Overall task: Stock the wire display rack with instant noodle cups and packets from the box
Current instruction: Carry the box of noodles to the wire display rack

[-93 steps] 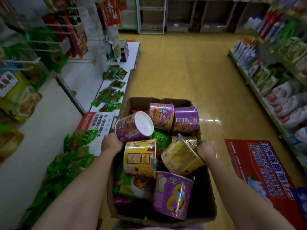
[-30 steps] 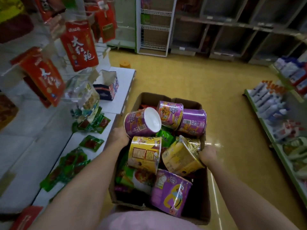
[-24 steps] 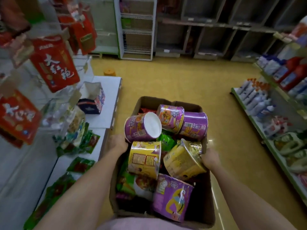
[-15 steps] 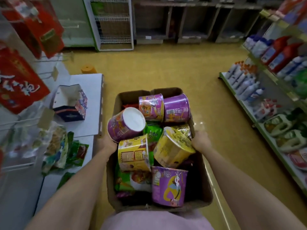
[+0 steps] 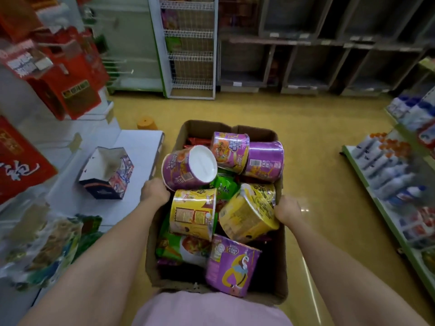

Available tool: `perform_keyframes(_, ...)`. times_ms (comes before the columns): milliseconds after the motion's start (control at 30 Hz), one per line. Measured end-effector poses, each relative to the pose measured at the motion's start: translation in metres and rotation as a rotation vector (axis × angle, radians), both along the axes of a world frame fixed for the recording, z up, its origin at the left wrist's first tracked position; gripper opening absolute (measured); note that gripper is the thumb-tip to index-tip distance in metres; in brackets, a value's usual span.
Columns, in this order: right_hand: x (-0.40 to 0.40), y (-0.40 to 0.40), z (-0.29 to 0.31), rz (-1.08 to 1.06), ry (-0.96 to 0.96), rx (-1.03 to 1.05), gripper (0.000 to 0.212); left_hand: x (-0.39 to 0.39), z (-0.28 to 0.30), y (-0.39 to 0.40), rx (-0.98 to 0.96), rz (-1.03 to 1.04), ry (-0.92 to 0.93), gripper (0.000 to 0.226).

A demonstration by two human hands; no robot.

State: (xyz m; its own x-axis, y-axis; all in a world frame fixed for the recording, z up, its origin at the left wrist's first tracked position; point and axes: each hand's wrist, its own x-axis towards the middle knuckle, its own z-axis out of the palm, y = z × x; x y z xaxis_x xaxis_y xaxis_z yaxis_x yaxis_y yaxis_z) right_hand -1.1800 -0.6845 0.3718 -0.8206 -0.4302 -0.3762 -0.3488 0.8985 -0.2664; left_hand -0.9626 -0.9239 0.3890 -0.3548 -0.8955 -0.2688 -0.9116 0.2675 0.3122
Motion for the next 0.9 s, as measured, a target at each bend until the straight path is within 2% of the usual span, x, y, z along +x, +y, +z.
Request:
perform_keyframes(133,-0.046,-0.011,-0.001,-0.033,-0.025,-0.001,0.022,-0.055,0.004,-0.017,-0.028,-0.06,-0.042,0.026)
perform_keyframes(367,-0.122,-0.052,-0.02,-0.109,-0.039,-0.008,0.024,-0.143,-0.017,-0.062,0.035,-0.096,-0.069,0.022)
perform_keyframes(533,-0.19,-0.105,-0.024,-0.179,-0.046,0.001,0.014,-0.227,-0.027,-0.133,0.09,-0.168,-0.029,0.02)
perform_keyframes(700,-0.242,-0.156,-0.021,-0.257,-0.058,0.037,0.023,-0.303,-0.027,-0.205,0.133,-0.219,-0.027,0.023)
perform_keyframes(800,-0.279,-0.189,-0.013,-0.231,-0.02,0.012,0.023,-0.329,-0.033,-0.233,0.155,-0.199,-0.02,0.023)
perform_keyframes(900,-0.32,-0.223,-0.006,-0.221,0.009,-0.013,0.024,-0.357,-0.058,-0.272,0.195,-0.165,0.034,0.024)
